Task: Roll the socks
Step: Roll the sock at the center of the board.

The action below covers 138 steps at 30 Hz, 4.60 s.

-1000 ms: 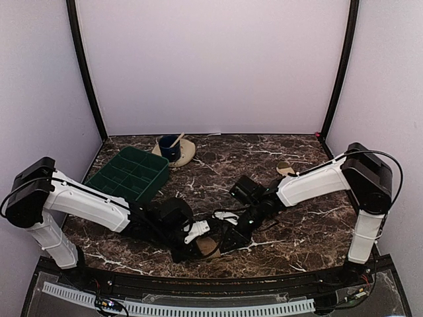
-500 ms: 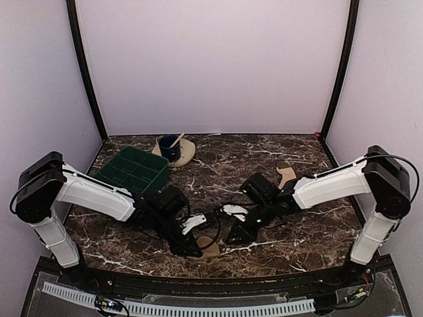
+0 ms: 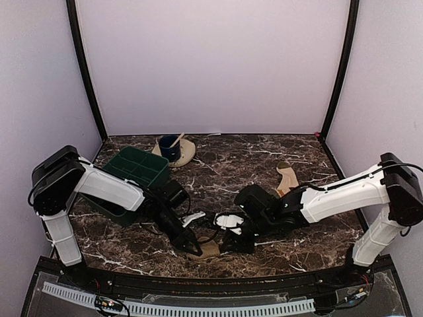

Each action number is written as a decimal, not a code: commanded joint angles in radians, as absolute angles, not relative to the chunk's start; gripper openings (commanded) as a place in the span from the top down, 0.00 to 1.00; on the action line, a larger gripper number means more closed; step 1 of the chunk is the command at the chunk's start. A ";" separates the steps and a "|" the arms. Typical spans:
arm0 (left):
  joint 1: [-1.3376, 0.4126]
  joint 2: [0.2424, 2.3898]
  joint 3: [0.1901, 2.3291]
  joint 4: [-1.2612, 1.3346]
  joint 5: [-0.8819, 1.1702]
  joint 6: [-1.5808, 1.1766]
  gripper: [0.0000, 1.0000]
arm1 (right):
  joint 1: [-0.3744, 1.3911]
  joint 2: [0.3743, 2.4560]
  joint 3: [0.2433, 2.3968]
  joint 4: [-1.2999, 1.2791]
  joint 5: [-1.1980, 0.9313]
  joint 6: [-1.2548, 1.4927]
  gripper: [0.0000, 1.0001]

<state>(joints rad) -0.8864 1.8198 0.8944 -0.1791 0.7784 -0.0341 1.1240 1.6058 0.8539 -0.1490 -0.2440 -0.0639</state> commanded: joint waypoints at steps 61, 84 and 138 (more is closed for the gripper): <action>-0.823 1.980 0.945 -0.409 0.826 0.057 1.00 | 1.271 1.840 1.068 -0.260 -0.156 -0.239 0.92; -0.802 1.641 0.778 -0.208 0.602 -0.143 0.69 | 1.166 1.886 1.057 -0.257 -0.351 -0.154 1.00; -1.408 1.438 0.567 0.157 -0.371 0.111 0.66 | 1.087 1.985 1.211 -0.439 -0.534 -0.195 1.00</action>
<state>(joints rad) -1.3956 1.4296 0.5419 0.1341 -0.2905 0.0273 1.0920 1.9598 1.2003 -0.4007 -0.5255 -0.1837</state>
